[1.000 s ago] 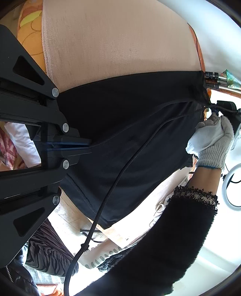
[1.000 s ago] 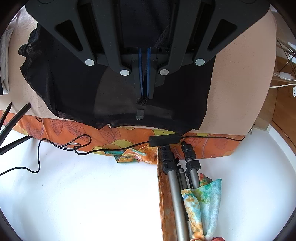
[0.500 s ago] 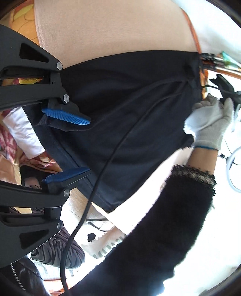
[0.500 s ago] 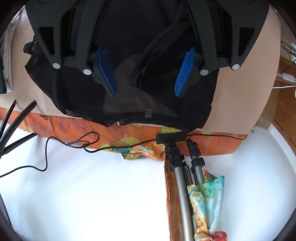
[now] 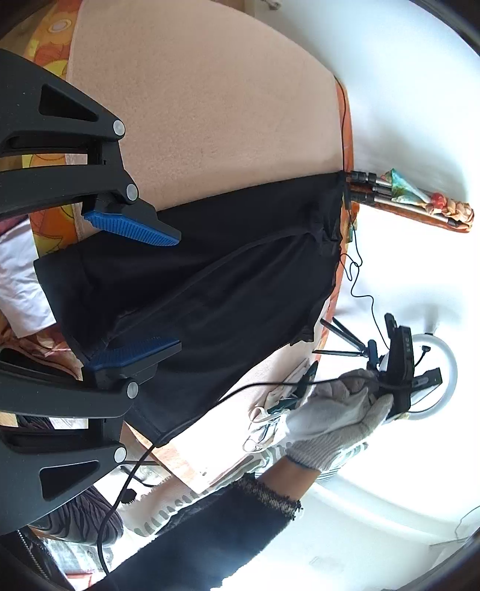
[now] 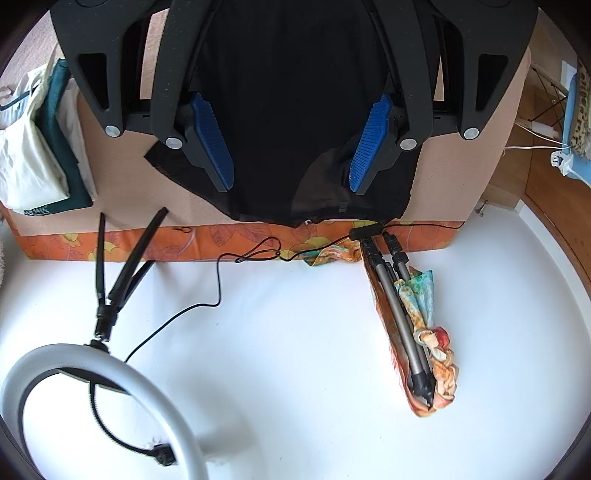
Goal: Fold small clothes
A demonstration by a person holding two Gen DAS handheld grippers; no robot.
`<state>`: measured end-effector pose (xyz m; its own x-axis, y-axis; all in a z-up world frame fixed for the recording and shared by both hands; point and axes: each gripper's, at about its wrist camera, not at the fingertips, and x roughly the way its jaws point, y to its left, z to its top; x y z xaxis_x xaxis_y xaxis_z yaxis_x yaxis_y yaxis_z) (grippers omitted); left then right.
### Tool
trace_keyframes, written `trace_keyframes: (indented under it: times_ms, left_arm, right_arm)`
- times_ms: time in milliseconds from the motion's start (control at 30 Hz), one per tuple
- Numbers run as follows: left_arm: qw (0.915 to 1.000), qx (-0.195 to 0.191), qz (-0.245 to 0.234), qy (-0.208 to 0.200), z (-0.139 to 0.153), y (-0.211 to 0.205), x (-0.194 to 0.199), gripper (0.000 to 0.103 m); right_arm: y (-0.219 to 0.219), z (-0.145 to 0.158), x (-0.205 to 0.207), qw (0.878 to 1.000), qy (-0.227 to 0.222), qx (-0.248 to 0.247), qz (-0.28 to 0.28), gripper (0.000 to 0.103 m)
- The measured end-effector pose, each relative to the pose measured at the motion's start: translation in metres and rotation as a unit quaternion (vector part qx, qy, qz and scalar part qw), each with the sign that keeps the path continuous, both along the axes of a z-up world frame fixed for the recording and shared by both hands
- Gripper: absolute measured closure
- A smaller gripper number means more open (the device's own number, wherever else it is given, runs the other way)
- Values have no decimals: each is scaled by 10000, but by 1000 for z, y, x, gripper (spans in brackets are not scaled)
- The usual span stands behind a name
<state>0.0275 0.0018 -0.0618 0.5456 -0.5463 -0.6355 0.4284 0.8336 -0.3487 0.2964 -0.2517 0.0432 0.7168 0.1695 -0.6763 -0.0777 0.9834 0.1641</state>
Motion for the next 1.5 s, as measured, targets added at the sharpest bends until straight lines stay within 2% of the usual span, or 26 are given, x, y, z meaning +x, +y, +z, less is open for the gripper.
trace_keyframes:
  times_ms: [133,267,567,733,933,1067,1167,1200,1267,1300,1333,1500]
  left_arm:
    - [9995,238,-144,-173,4,-23,-5,53]
    - [9983,290,-336,-376,9,-52,-12,53]
    - [9919,399,-1127,-436,-3,-152,-32,53]
    - [9852,542,-1609,-230,-18,-207,-38,53]
    - [9767,902,-1930,-267,-34,-254,-41,53]
    - [9737,1264,-1875,-277,-48,-266,-37,53]
    - [9741,1356,-1795,-229,-56,-267,-33,53]
    - [9748,1336,-1775,-210,-58,-265,-32,54]
    - [9767,1280,-1697,-290,-58,-264,-31,68]
    - [9776,1228,-1687,-286,-59,-264,-29,87]
    - [9793,1073,-1700,-222,-59,-262,-26,98]
    - [9889,381,-1427,150,-56,-244,-12,101]
  right_arm:
    - [-40,13,-31,9999,-100,44,-71,35]
    - [-79,18,-54,9996,-172,-38,-200,35]
    - [-155,2,-74,9993,-22,13,-381,35]
    - [-184,-16,-68,9991,152,152,-365,35]
    - [-202,-39,-48,9989,339,211,-229,35]
    - [-206,-54,-27,9987,438,244,-103,35]
    - [-202,-66,-11,9980,507,379,56,35]
    - [-199,-70,-5,9978,533,378,97,35]
    - [-190,-80,7,9974,594,348,199,35]
    - [-186,-85,14,9970,631,360,253,35]
    - [-182,-91,20,9965,674,393,291,35]
    - [-167,-122,56,9946,912,385,306,35]
